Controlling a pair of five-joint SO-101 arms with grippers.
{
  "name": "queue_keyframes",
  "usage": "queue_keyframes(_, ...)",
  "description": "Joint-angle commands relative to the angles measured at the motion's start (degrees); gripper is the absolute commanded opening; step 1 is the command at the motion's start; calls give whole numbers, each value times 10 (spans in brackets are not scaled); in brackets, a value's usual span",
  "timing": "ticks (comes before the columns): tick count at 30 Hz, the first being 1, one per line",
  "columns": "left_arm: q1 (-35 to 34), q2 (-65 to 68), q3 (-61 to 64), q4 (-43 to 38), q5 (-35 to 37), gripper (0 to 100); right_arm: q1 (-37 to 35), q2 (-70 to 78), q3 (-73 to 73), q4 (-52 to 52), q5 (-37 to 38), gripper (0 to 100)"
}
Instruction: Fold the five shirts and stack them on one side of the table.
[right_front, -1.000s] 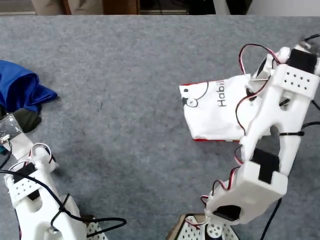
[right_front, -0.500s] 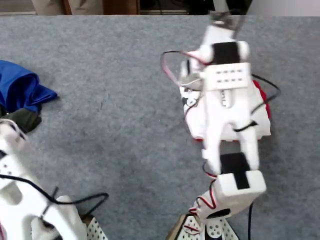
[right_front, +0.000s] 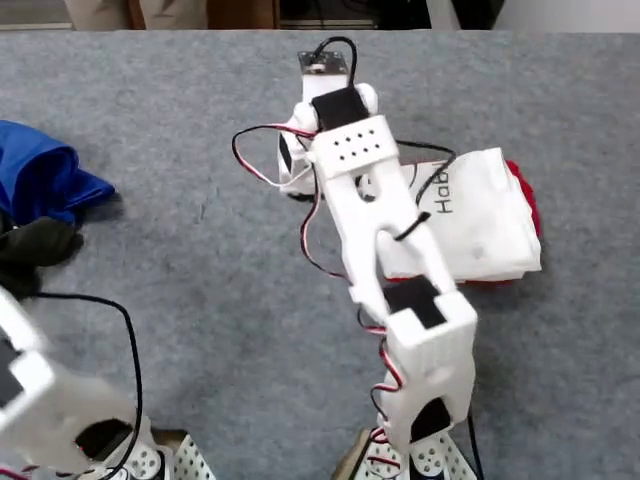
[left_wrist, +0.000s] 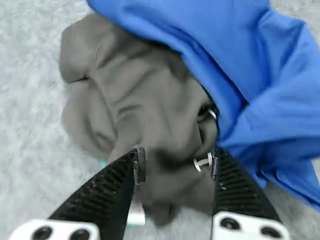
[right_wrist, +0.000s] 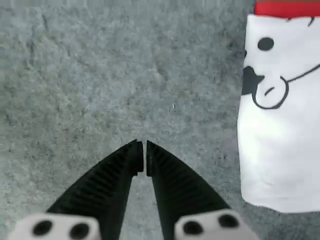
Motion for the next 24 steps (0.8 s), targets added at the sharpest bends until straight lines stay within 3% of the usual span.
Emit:
queue_keyframes(1,0,83,-84,-9,-3,209,-11,25,-61,-2,5,23)
queue_keyframes(10,26,148,-146,-4,-3,21,-8,68,-80,-2,5,23)
queue_keyframes(16,43,123,-282,118,-1,18,-1,65,-80,-1,5,23)
queue_keyframes(24,69,90,-498,218,24,18,5,68,-80,6,5,23)
